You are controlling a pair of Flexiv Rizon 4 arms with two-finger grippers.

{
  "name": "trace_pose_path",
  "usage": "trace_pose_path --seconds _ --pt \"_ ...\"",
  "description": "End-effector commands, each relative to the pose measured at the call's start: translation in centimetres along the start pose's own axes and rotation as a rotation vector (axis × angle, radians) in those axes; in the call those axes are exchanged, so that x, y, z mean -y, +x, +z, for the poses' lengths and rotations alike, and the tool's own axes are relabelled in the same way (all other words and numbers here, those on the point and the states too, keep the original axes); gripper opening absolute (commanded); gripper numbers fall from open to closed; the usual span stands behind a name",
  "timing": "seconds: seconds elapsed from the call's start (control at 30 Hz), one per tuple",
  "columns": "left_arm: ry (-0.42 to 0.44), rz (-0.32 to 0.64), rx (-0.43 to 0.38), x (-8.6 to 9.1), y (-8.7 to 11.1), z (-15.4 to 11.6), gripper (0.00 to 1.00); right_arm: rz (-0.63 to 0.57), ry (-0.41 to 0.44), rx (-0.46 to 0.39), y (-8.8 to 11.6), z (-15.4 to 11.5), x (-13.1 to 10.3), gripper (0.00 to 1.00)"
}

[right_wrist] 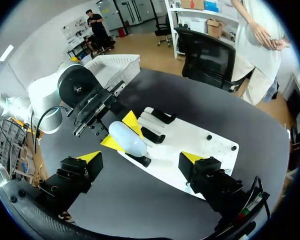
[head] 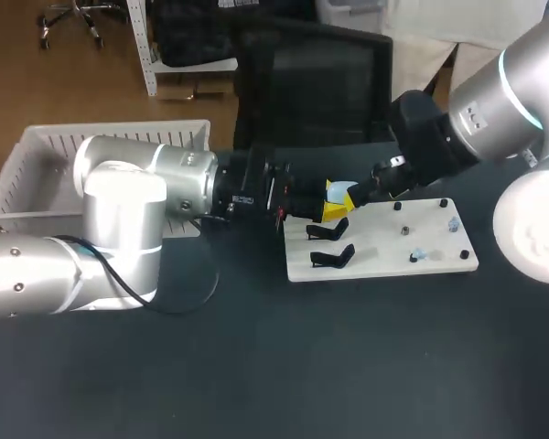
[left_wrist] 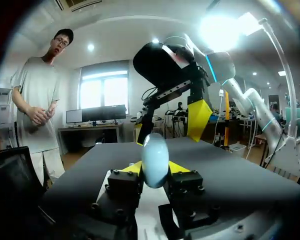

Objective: Pick up each earbud case from the left stands, insert the matching earbuds, close the lid, and place the case in the box.

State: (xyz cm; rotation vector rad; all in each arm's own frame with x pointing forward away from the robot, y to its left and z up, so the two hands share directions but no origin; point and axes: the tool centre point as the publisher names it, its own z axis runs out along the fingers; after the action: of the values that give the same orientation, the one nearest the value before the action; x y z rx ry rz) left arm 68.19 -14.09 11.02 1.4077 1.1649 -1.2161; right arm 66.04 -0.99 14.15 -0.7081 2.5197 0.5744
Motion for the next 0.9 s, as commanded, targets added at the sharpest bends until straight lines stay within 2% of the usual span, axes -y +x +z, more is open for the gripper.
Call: trace_pose_path --seconds 0.03,0.9 --pt "-0.002 0.003 0.003 0.0 0.1 0.0 0.00 0.002 -0.012 -0.016 -0.3 0.4 0.4 1.00" --pt "-0.002 0.003 0.003 0.0 0.1 0.0 0.00 0.034 -0.022 -0.041 -0.7 1.3 1.4 1.00"
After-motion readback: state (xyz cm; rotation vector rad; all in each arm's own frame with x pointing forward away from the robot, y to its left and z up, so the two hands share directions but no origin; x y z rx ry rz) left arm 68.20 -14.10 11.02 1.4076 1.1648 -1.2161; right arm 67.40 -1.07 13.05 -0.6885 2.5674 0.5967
